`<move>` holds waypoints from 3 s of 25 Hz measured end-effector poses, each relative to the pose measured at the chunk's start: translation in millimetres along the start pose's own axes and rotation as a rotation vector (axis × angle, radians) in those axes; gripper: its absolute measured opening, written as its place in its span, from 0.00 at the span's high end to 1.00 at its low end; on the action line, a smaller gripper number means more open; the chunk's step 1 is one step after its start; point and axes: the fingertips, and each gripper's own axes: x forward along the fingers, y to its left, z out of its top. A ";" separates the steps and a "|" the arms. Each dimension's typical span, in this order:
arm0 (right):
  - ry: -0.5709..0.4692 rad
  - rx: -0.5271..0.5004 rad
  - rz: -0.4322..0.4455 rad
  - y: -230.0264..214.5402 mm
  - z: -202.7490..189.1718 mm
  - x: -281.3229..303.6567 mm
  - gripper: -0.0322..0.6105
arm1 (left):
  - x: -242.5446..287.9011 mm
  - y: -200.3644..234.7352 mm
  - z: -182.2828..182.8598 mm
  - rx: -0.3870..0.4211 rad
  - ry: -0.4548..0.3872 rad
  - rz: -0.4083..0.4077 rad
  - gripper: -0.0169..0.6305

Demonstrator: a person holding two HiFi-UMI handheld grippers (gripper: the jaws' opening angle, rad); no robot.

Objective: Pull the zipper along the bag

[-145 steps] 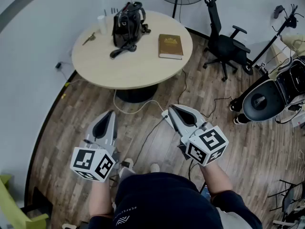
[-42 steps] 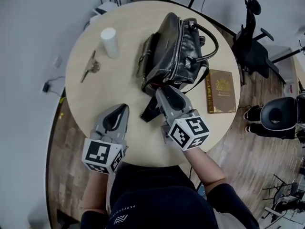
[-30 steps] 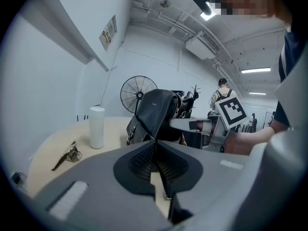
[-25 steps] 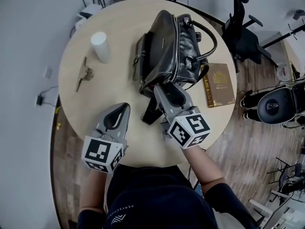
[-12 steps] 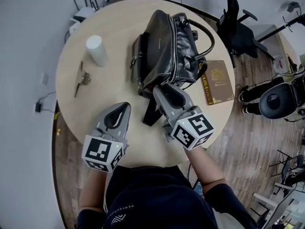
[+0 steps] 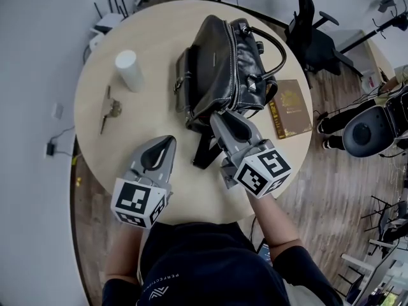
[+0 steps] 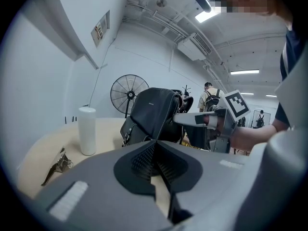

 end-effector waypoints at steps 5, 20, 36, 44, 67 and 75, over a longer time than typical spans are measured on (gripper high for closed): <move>0.006 -0.001 -0.019 -6.0 2.0 -1.6 0.92 | 5.9 -2.6 1.0 -0.002 0.001 -0.013 0.94; 0.072 0.041 0.133 12.7 10.0 -14.2 0.93 | 44.3 -30.6 18.8 0.196 -0.041 0.005 0.81; 0.123 0.177 0.184 16.1 18.4 -20.9 0.93 | 62.4 -39.5 43.5 0.274 -0.057 0.005 0.77; 0.131 0.201 0.191 16.8 28.6 -22.2 0.93 | 68.8 -32.9 48.4 0.273 -0.084 -0.063 0.77; 0.191 0.313 0.081 20.8 54.4 -18.9 0.93 | 71.7 -37.6 81.5 0.345 -0.172 -0.248 0.80; 0.231 0.376 0.060 18.5 54.7 -18.9 0.93 | 70.8 -39.1 79.6 0.359 -0.195 -0.376 0.86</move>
